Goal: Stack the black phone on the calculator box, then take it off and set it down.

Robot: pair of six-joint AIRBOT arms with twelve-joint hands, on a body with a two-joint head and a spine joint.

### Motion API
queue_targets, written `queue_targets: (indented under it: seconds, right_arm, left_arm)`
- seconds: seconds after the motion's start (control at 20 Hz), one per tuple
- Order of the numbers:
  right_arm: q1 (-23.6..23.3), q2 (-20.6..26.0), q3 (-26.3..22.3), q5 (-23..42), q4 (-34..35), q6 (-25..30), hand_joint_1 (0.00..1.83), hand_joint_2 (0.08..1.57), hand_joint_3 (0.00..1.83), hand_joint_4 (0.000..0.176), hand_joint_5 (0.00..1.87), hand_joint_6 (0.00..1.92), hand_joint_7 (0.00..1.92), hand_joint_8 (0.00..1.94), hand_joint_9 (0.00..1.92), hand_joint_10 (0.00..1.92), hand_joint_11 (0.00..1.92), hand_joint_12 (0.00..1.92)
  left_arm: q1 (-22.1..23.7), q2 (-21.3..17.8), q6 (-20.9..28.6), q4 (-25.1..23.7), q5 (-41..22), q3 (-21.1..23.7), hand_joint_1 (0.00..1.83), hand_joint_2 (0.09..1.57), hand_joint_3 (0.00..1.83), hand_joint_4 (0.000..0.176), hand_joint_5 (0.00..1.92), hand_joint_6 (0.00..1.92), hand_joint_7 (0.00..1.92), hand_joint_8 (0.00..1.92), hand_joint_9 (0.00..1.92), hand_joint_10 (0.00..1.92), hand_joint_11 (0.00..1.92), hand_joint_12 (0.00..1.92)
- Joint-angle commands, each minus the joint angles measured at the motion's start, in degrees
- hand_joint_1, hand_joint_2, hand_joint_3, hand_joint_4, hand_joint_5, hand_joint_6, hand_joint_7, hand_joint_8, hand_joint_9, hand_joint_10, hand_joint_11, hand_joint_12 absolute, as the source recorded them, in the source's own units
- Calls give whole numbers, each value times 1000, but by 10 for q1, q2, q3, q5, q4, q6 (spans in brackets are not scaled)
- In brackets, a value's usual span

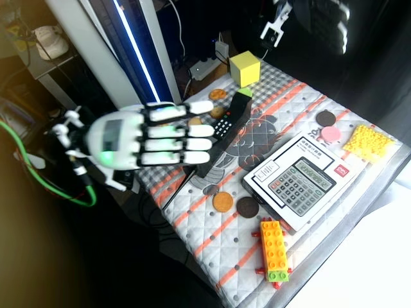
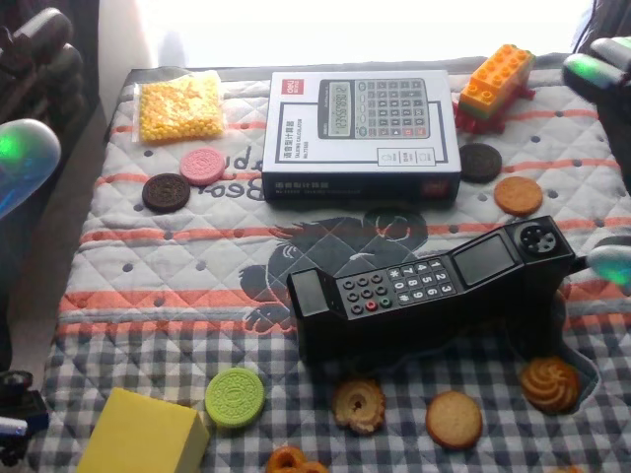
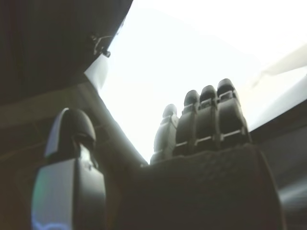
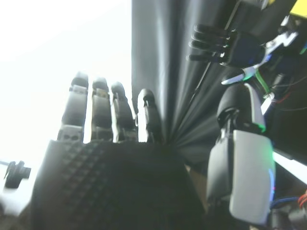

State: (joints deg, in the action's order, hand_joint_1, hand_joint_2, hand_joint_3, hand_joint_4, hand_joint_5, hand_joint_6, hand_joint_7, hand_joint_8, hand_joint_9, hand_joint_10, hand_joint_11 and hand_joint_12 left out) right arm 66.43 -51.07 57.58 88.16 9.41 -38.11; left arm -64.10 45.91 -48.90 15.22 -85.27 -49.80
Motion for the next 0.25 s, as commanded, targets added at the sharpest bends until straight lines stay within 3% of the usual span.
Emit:
queue_targets:
  seconds: [0.0, 0.05, 0.1, 0.15, 0.2]
  right_arm:
    - [5, 1, -4, 104, 19, 3, 758, 1088, 1, 151, 24, 4, 72, 10, 69, 12, 26, 10]
    - [7, 1, -5, 106, 20, 3, 804, 1089, 1, 171, 25, 3, 98, 15, 84, 13, 32, 12]
    - [12, 1, -6, 117, 23, 3, 881, 1035, 0, 159, 208, 20, 178, 12, 137, 11, 20, 5]
    - [12, 1, -8, 127, 23, 3, 834, 1059, 8, 166, 218, 9, 92, 2, 49, 3, 3, 0]
    - [12, 1, -8, 128, 23, 3, 898, 1031, 0, 132, 225, 8, 108, 12, 58, 11, 0, 0]
  left_arm:
    - [3, -1, 10, 6, -93, 1, 244, 1136, 19, 28, 16, 0, 139, 13, 83, 12, 33, 15]
    - [3, -1, 11, 6, -95, 2, 265, 1149, 8, 19, 35, 2, 175, 8, 119, 10, 57, 28]
    - [2, -1, 12, 6, -103, 3, 310, 1119, 0, 21, 33, 1, 173, 2, 128, 9, 52, 26]
    - [-1, -1, 14, 6, -113, 5, 349, 1098, 0, 54, 150, 12, 166, 0, 117, 2, 28, 16]
    - [-6, -1, 16, 8, -125, 6, 420, 1106, 8, 74, 410, 646, 211, 2, 163, 0, 46, 12]
